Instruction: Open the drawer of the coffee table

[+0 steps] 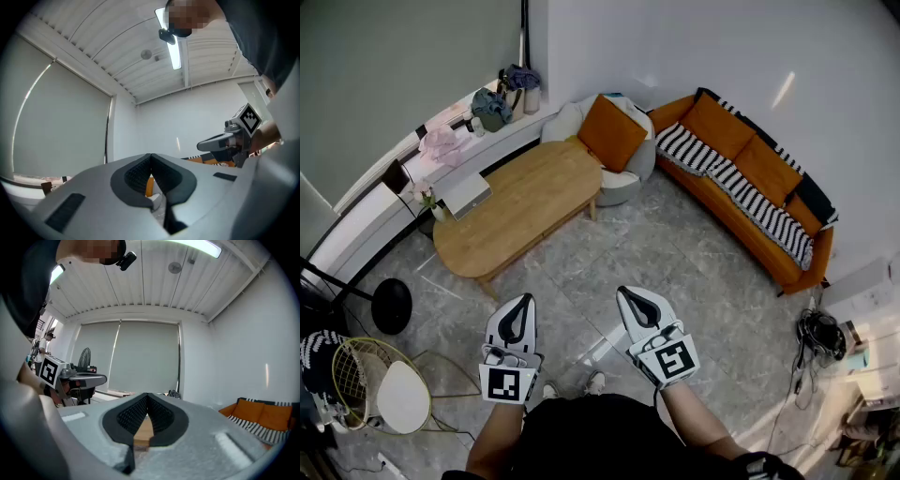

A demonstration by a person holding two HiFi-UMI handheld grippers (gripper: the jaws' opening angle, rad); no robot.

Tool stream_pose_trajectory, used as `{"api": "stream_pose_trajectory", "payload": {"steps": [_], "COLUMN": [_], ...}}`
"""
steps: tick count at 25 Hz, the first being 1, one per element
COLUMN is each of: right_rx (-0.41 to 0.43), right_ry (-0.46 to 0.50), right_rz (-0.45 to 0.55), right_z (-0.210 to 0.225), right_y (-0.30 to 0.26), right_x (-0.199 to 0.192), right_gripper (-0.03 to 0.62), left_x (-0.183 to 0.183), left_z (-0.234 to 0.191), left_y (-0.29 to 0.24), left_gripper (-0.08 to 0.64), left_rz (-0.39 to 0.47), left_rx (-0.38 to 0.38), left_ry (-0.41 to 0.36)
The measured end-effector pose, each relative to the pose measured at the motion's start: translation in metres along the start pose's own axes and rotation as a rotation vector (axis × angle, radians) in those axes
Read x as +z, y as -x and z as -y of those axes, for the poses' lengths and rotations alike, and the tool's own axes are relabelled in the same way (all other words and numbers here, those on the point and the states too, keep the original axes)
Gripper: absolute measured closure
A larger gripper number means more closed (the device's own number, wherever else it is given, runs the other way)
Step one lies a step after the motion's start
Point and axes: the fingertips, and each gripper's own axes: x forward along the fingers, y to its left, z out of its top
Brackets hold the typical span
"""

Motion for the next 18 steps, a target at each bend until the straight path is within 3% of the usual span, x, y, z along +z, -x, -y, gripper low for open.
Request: {"api": "stream_pose_trajectory", "payload": {"steps": [7, 12, 15, 18], "right_rx": [0.026, 0.090, 0.086, 0.082], "right_ry": [-0.025, -0.103, -0.099, -0.122], "right_rz": [-0.005, -0.003, -0.025, -0.043], "right_z": [0.017, 0.030, 0.039, 0.047], "right_y": [0.008, 0.022, 0.026, 0.026], "right_x": [-0.011, -0.026, -0.040, -0.050], "right_gripper": [0.589, 0.589, 0.589, 0.589], "left_x": [-0.008, -0.011, -0.021, -0.017], "left_z": [0.011, 0.022, 0.027, 0.032], "left_y": [-0.015, -0.021, -0.024, -0.031], "left_gripper": [0.554, 0.554, 0.554, 0.553], "left_rz": [-0.026, -0.038, -0.052, -0.014], "left_rx": [0.002, 0.028, 0.047, 0.021], "left_ry": [-0.092, -0.102, -0.057, -0.088]}}
